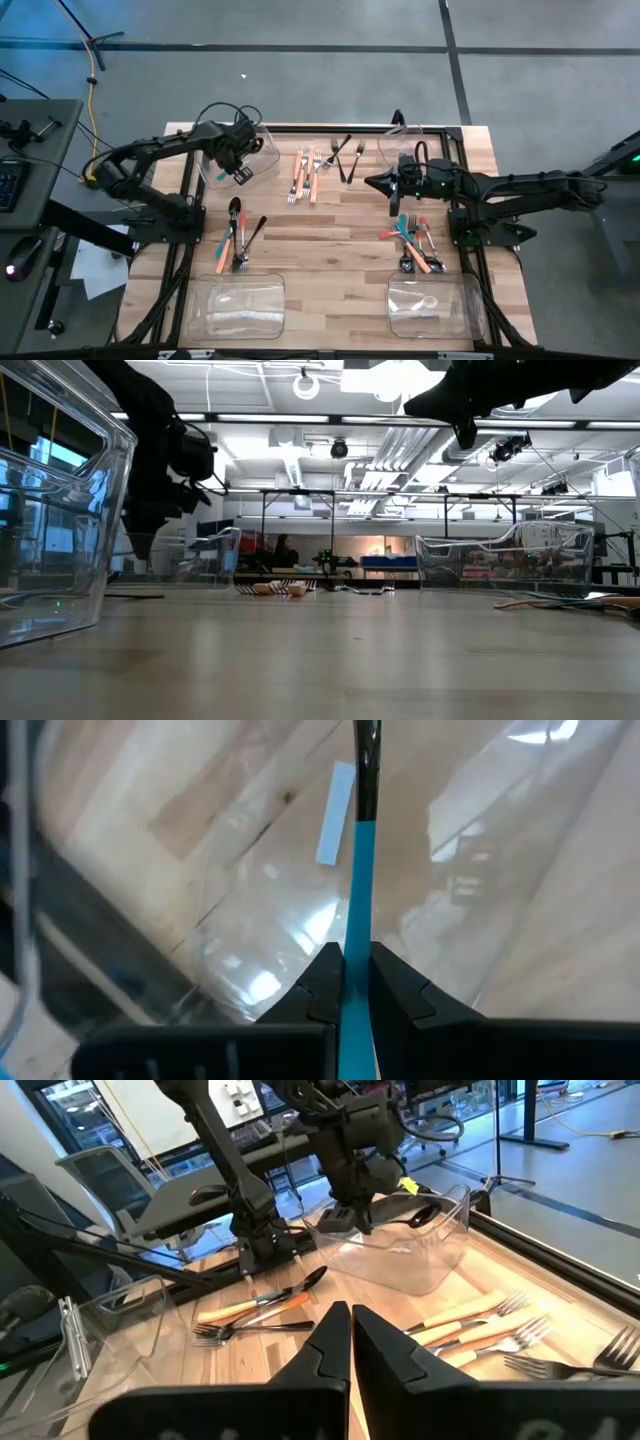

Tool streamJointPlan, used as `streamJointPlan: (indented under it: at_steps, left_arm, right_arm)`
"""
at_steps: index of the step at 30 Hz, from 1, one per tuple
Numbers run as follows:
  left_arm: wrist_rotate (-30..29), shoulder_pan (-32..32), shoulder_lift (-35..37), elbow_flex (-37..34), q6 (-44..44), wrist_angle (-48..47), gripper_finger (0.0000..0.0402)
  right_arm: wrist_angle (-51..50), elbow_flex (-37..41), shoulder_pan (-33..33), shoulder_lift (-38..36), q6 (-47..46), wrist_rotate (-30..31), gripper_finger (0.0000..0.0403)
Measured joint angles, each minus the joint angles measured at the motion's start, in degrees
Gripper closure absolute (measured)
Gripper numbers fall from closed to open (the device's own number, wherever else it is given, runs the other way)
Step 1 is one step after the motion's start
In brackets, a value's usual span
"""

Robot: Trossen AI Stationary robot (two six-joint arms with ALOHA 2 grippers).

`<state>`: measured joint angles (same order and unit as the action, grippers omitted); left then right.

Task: Sort silverware by color (type)
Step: Put the blue spoon into the top left transparent bin

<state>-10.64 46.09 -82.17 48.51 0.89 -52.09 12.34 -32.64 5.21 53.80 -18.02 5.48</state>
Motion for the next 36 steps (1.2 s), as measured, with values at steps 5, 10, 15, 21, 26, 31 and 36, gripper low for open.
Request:
streamJointPlan:
  at_steps: [5,10,15,21,26,31,36]
  left_arm:
    - [1.26,0.82,-3.37,-0.02,3.79,0.75,0.0390]
    - [1.36,0.82,-6.31,-0.02,5.32,2.30,0.0390]
    - [2.91,0.82,-8.26,0.16,5.98,2.78,0.0388]
    - [3.74,0.80,-8.78,0.17,6.64,2.81,0.0351]
    - [3.64,0.80,-8.78,0.13,7.18,2.72,0.0318]
    - [3.21,0.82,-9.00,1.70,7.23,2.27,0.0289]
    - [3.47,0.82,-9.00,4.83,7.25,1.20,0.0265]
  right_arm:
    - [-0.02,0.00,0.00,0.23,0.00,0.00,0.0402]
    - [0.32,0.00,0.00,0.22,0.02,0.39,0.0403]
    - [1.60,0.00,0.00,0.22,0.02,0.52,0.0403]
    - [2.12,0.00,0.00,0.22,0.02,0.55,0.0403]
    - [2.12,0.00,0.00,0.22,0.03,0.55,0.0403]
    - [2.12,0.00,0.00,0.22,0.04,0.57,0.0403]
    - [2.12,0.00,0.00,0.22,0.04,0.57,0.0403]
